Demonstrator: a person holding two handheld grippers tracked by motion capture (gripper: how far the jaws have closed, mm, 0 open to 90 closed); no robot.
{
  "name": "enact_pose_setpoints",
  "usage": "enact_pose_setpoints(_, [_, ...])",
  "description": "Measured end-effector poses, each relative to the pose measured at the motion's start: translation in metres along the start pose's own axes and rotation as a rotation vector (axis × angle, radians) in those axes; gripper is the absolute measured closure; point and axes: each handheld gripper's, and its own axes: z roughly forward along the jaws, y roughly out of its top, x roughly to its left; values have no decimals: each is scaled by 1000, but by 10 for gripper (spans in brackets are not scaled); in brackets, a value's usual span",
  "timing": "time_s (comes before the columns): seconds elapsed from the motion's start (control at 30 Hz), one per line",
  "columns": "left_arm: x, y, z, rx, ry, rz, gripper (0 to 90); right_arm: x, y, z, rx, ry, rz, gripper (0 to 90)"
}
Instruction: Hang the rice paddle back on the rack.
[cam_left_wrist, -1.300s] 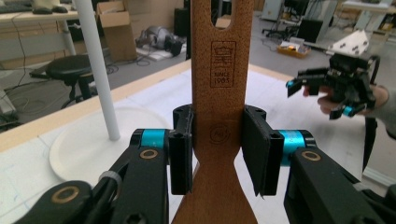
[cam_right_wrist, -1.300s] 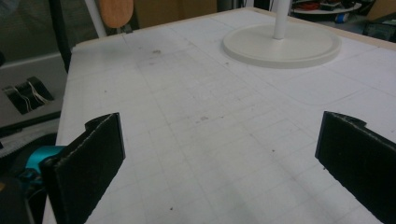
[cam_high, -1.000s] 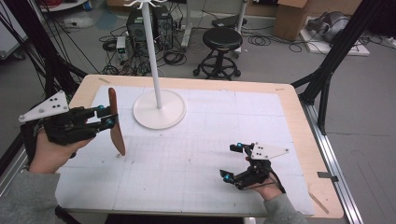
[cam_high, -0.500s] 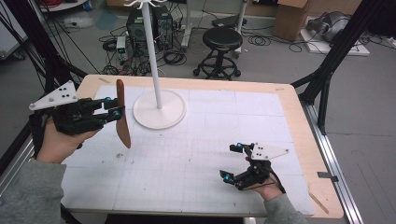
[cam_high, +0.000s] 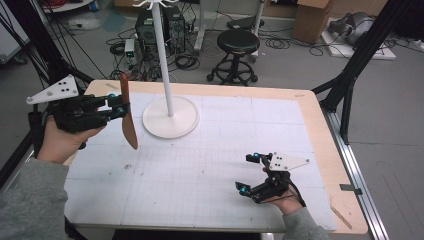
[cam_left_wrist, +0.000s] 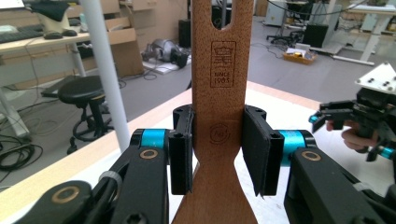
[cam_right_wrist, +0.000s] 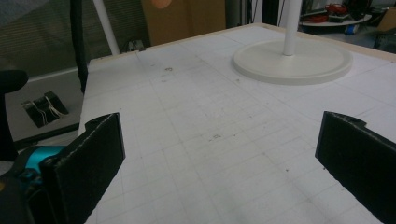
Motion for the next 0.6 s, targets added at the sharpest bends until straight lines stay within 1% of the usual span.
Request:
enact_pose_setpoints(0.07, [2,1,0,-17,-8,1,651,0,0,-1,-8,3,9,0])
enact_pose_setpoints(0.1, [3,1,1,-21,-9,-5,651,1,0,-1,-14,7,6,0])
enact_pose_setpoints(0.27, [13,5,5,-9,-3,-20,651,2,0,1,-7,18,-6,0])
enact_pose_setpoints(0.37, [17,10,7,-17,-8,-19,651,1,0,1,-5,16,2,0])
enact_pose_setpoints(0.43, [19,13,8,-21,-7,-26,651,0,0,1,-7,14,6,0])
enact_pose_setpoints(0.53, [22,16,8,-12,-2,-26,651,-1,-1,2,-1,13,11,0])
enact_pose_setpoints(0.6, [25,17,7,-15,-4,-31,651,0,-1,3,4,17,5,0])
